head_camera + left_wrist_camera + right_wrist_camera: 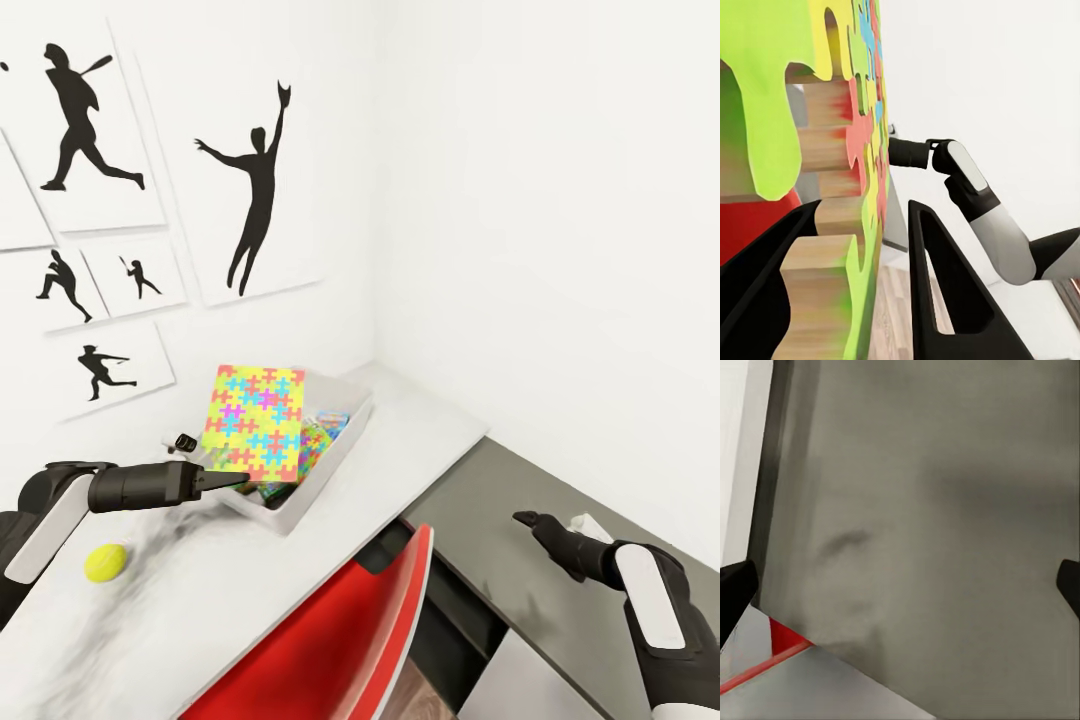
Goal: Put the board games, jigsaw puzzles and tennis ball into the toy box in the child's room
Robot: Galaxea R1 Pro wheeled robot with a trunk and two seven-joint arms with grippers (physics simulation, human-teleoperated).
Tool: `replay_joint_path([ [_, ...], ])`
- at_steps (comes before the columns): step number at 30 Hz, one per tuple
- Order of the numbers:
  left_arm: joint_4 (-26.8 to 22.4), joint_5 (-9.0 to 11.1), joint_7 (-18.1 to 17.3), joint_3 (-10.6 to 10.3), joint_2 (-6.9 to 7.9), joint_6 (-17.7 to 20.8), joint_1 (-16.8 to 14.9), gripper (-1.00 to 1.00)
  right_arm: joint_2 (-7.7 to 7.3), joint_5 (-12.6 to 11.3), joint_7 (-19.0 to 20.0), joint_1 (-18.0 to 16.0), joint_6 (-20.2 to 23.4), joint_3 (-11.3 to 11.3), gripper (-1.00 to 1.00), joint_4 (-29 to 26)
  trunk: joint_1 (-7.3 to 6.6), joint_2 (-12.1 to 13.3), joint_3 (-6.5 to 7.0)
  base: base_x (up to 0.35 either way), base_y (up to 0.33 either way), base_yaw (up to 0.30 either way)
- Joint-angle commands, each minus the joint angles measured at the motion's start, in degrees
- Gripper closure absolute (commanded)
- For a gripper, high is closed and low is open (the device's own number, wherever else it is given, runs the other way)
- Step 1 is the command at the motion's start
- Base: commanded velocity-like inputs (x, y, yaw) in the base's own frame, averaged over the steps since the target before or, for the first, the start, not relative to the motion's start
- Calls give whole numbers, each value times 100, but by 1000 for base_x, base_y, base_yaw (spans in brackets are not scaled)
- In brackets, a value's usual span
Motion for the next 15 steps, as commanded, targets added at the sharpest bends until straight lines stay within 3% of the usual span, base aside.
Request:
replay_joint_path([
  [1, 1, 14, -10, -9, 5, 25, -7, 100, 0, -60, -53, -4, 18, -3, -100, -5, 2, -5, -7, 150, -107, 7],
  [11, 1, 14, -10, -10, 5, 17, -7, 100, 0, -67, -53, -4, 13, -2, -100, -5, 2, -5, -7, 104, -76, 5],
  [15, 1, 14, -10, -9, 5, 16, -2, 100, 0, -67, -53, -4, 12, -1, -100, -5, 2, -5, -7, 36, -33, 135],
])
